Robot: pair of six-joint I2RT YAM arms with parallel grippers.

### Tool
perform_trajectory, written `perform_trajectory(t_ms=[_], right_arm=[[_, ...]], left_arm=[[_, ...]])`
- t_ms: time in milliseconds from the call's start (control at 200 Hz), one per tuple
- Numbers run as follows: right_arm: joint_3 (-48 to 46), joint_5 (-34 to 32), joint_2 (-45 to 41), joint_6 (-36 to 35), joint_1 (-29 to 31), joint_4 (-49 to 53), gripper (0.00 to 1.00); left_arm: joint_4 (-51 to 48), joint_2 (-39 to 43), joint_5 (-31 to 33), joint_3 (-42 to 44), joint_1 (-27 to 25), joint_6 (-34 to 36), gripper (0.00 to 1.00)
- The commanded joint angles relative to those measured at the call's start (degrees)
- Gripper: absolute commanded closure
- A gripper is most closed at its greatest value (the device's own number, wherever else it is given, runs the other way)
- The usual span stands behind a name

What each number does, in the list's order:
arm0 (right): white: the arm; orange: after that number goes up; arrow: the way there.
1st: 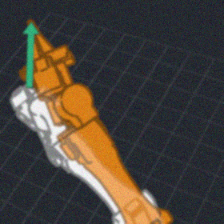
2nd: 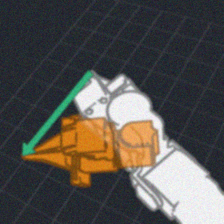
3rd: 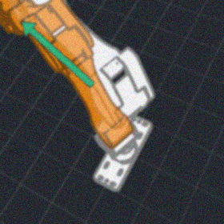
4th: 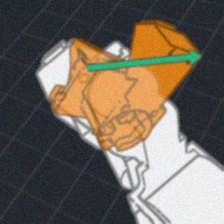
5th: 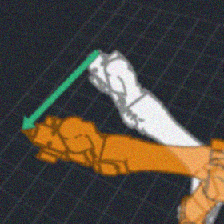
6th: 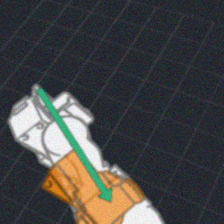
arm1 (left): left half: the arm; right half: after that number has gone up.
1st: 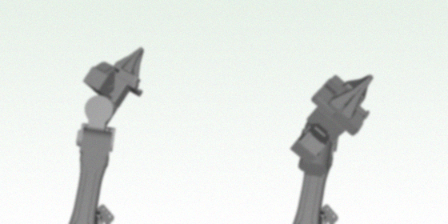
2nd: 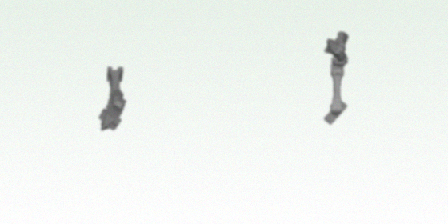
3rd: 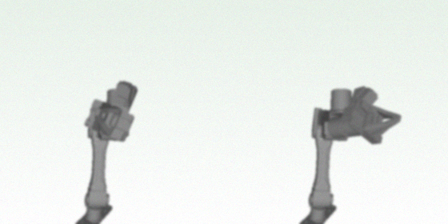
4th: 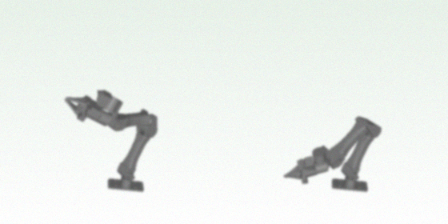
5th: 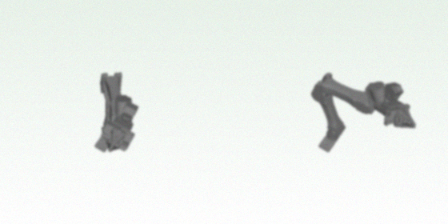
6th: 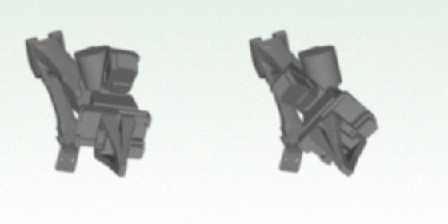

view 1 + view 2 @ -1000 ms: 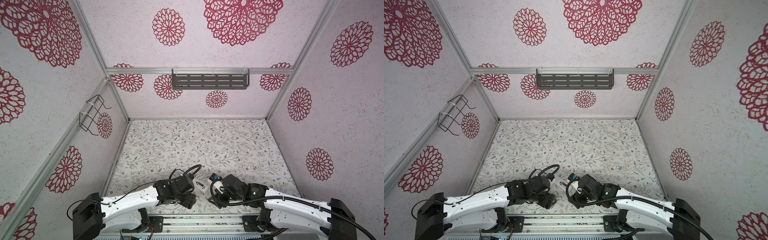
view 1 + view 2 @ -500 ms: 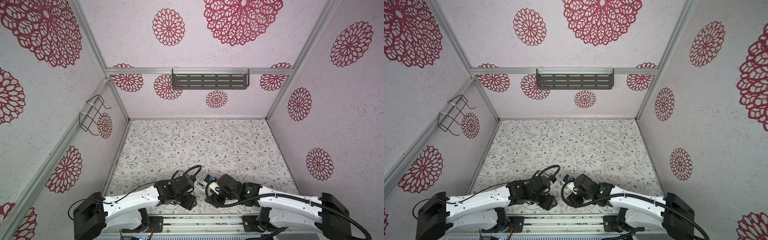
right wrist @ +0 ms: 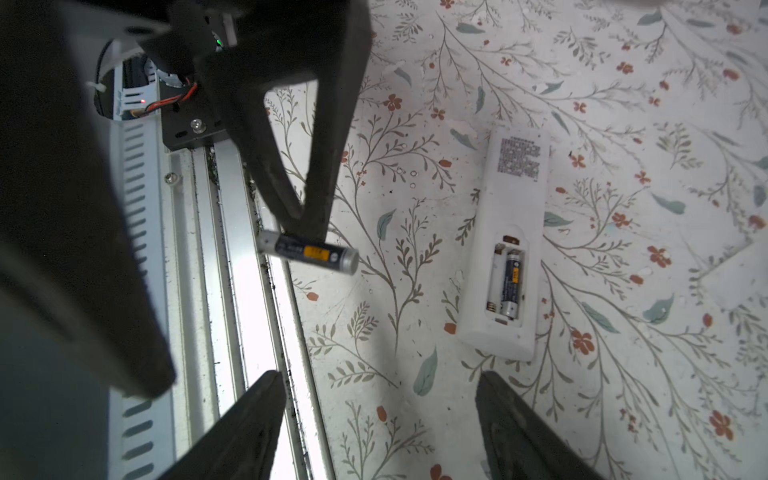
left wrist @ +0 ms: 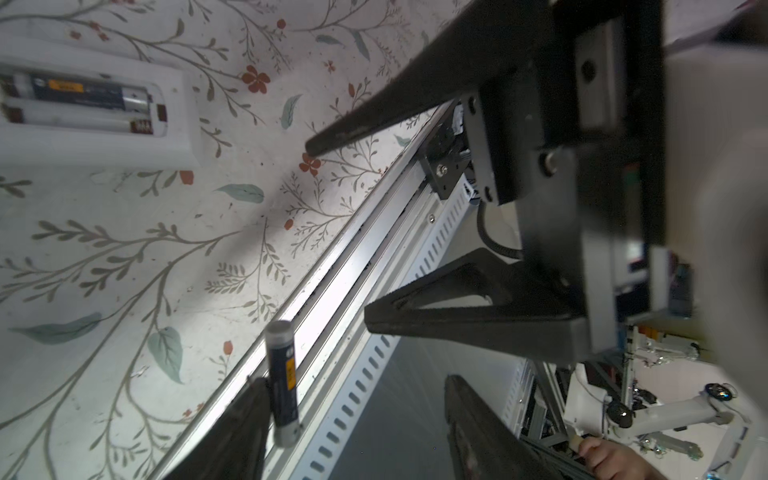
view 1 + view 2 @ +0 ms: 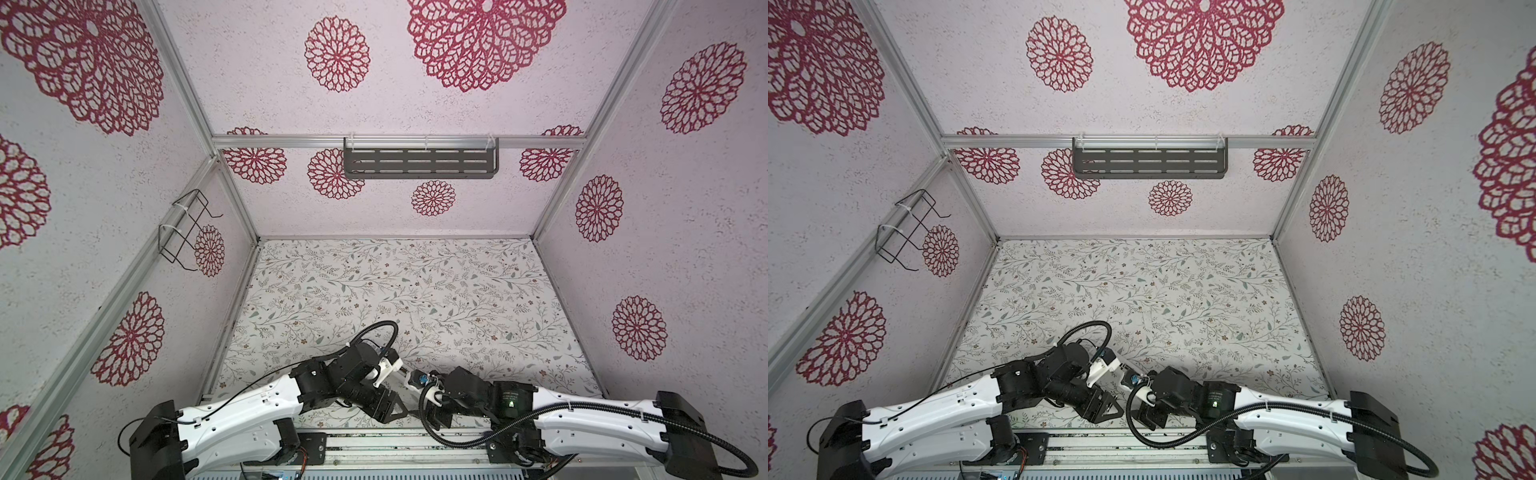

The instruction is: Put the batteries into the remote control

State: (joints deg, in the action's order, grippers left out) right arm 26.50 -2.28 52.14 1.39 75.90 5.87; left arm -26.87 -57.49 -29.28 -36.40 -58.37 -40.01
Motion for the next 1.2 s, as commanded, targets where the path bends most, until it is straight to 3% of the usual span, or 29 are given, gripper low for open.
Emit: perform_trajectory(t_ms=[0,145,341,466,696,977,1197], right_arm=[[-0.5,-4.3,-1.6,-6.9,0.9,-5.2,0.21],[-0.8,-3.9,-0.6,-11.6,0.9,-8.9,0.2],[-2.2,-2.6,1.4,-12.2,0.9,-16.7,0.18],[-2.1,-1.7,5.0,-9.5,0.8,-21.1,0.17],[-4.9,-6.0,10.4,-2.7,0.9,-36.1,0.12],[-3.0,-3.2,15.3,-1.7,1.5,-40.7,0.12],[-2.5,-2.6,16.4,-1.4,1.4,-41.1,0.2]], left_arm=[[0.0,2.3,-6.6,-1.8,2.6,-0.9,0.28],[-0.7,2.6,-10.5,-2.5,5.1,-1.1,0.28],[0.8,0.9,-12.6,-1.5,7.1,-2.9,0.28],[1.0,0.5,-10.5,-1.4,8.8,-2.8,0.28],[6.9,0.7,-10.4,1.2,9.7,-6.3,0.27],[8.3,1.6,-10.3,2.9,11.2,-6.7,0.27],[8.4,1.3,-10.8,2.9,11.8,-6.4,0.27]])
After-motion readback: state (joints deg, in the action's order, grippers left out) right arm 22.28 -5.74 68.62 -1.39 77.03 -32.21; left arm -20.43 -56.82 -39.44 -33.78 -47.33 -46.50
